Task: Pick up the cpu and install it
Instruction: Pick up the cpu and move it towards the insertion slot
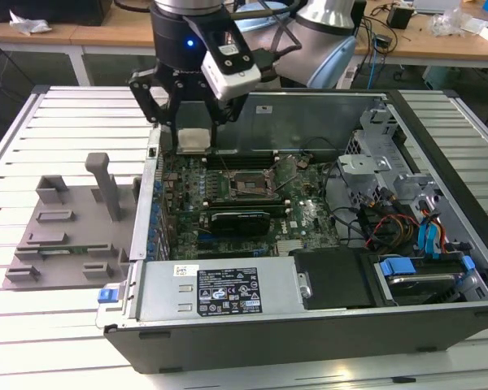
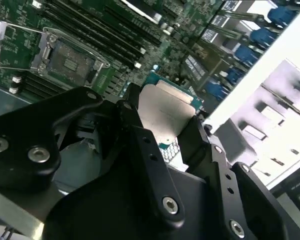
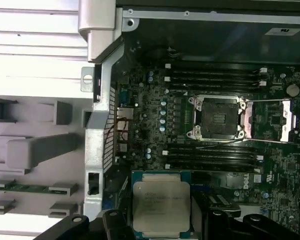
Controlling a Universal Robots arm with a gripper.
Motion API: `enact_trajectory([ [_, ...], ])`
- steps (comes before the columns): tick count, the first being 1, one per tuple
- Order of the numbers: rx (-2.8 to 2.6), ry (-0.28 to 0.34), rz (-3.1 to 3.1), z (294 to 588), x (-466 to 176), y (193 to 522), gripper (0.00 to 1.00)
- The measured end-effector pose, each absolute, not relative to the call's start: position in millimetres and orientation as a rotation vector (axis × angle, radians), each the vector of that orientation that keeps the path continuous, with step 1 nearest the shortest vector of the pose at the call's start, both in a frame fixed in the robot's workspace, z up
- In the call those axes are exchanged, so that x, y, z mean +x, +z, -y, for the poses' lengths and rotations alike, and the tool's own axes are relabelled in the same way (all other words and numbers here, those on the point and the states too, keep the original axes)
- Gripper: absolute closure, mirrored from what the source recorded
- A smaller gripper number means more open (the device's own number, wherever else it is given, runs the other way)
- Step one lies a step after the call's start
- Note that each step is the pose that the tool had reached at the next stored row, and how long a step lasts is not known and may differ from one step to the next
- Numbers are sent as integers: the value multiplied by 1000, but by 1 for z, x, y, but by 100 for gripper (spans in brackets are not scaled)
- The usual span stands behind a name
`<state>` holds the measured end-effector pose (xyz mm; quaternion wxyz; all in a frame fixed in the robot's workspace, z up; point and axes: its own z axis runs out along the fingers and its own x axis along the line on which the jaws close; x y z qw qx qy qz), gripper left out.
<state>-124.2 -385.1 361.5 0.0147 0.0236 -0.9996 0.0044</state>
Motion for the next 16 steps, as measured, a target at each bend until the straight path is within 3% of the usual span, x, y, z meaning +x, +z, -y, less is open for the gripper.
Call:
enact_trajectory([
  [16,73,13,3088,362,-73,331,45],
])
